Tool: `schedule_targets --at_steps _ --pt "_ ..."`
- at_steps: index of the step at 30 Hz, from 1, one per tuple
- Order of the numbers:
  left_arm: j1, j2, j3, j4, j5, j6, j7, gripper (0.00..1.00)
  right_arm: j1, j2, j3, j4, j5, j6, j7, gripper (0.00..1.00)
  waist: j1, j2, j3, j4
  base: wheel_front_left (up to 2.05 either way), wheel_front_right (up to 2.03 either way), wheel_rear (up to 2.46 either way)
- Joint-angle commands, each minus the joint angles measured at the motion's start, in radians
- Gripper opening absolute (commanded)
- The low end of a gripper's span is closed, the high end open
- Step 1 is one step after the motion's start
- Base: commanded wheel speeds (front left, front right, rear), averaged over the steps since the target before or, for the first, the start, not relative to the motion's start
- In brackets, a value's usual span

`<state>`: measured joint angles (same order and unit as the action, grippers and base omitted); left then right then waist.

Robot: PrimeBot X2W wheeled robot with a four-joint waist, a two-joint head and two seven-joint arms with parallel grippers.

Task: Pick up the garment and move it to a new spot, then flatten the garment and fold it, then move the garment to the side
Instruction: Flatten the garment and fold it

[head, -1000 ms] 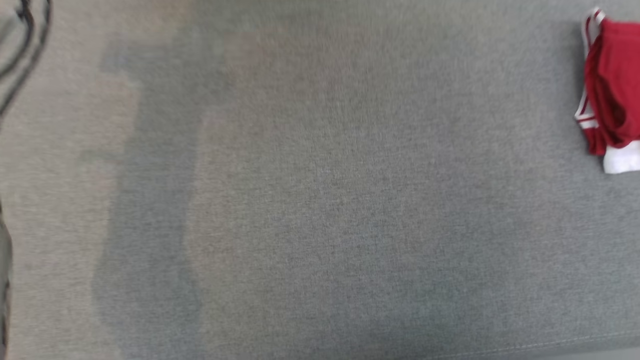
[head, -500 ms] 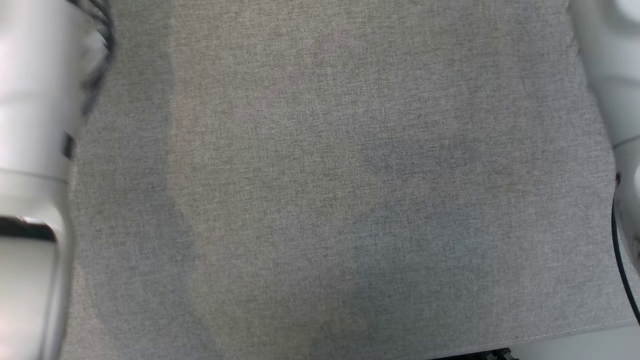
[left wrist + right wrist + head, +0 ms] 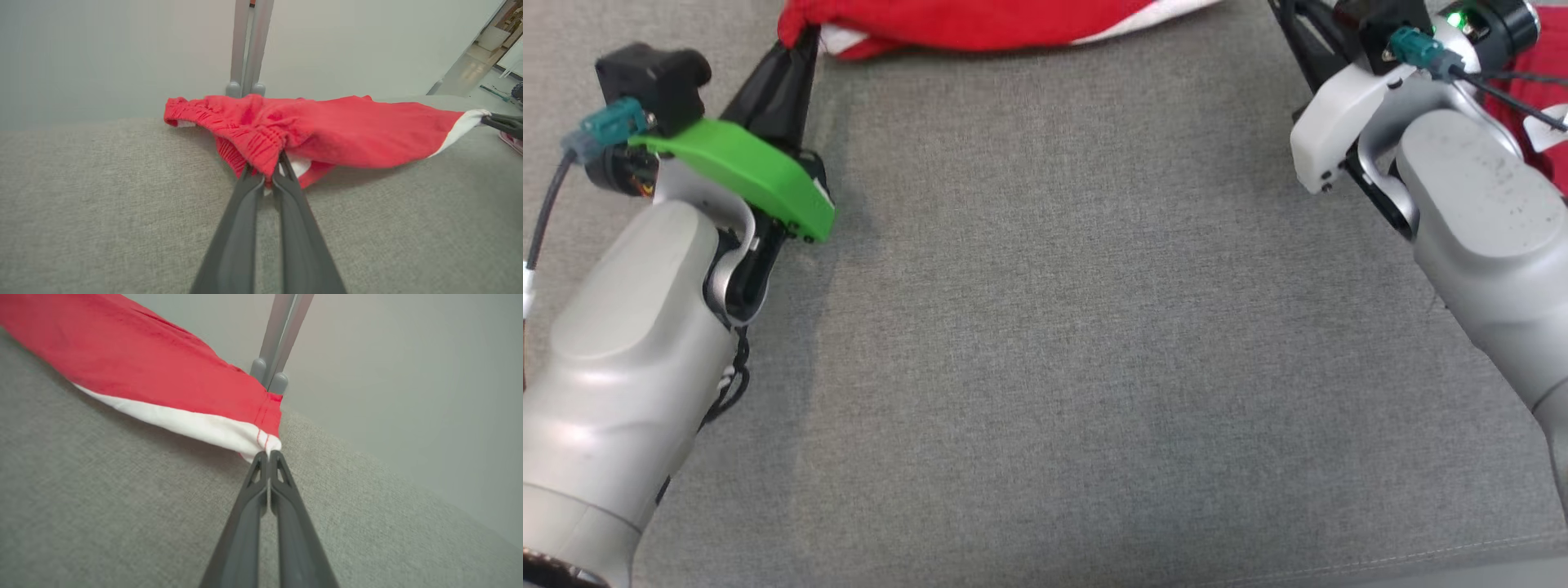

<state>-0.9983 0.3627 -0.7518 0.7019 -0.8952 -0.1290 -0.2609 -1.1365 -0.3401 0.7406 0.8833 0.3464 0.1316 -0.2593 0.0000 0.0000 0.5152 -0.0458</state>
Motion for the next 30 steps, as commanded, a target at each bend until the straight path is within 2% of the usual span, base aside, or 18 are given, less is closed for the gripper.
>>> schedule_targets --at_steps 1,7,13,17,26,30 --pt "0.036 0.025 -0.015 -0.024 0.018 -0.002 -0.004 0.00 0.031 -0.023 0.042 -0.012 0.038 -0.002 0.010 0.00 0.0000 0.0000 -0.114 0.017 0.00 0.00 0.00" --pt "0.139 0.085 -0.091 -0.109 0.091 -0.002 -0.005 0.00 0.086 -0.119 0.215 -0.089 0.208 -0.002 0.074 0.00 0.0000 0.0000 -0.203 0.027 0.00 0.00 0.00" --pt "0.252 0.105 -0.164 -0.171 0.142 -0.002 -0.005 0.00 0.157 -0.232 0.339 -0.199 0.407 -0.002 0.191 0.00 0.0000 0.0000 -0.294 0.041 0.00 0.00 0.00" --pt "0.336 0.121 -0.200 -0.211 0.149 -0.002 -0.005 0.00 0.206 -0.324 0.412 -0.293 0.494 -0.002 0.242 0.00 0.0000 0.0000 -0.340 0.045 0.00 0.00 0.00" --pt "0.533 0.188 -0.237 -0.339 0.136 0.017 0.000 0.00 0.297 -0.510 0.492 -0.534 0.657 -0.002 0.361 0.00 0.0000 0.0000 -0.439 0.032 0.00 0.00 0.00" --pt "0.576 0.238 -0.264 -0.465 0.163 0.035 0.021 0.00 0.330 -0.600 0.483 -0.636 0.722 -0.002 0.414 0.00 0.0000 0.0000 -0.441 0.035 0.00 0.00 0.00"
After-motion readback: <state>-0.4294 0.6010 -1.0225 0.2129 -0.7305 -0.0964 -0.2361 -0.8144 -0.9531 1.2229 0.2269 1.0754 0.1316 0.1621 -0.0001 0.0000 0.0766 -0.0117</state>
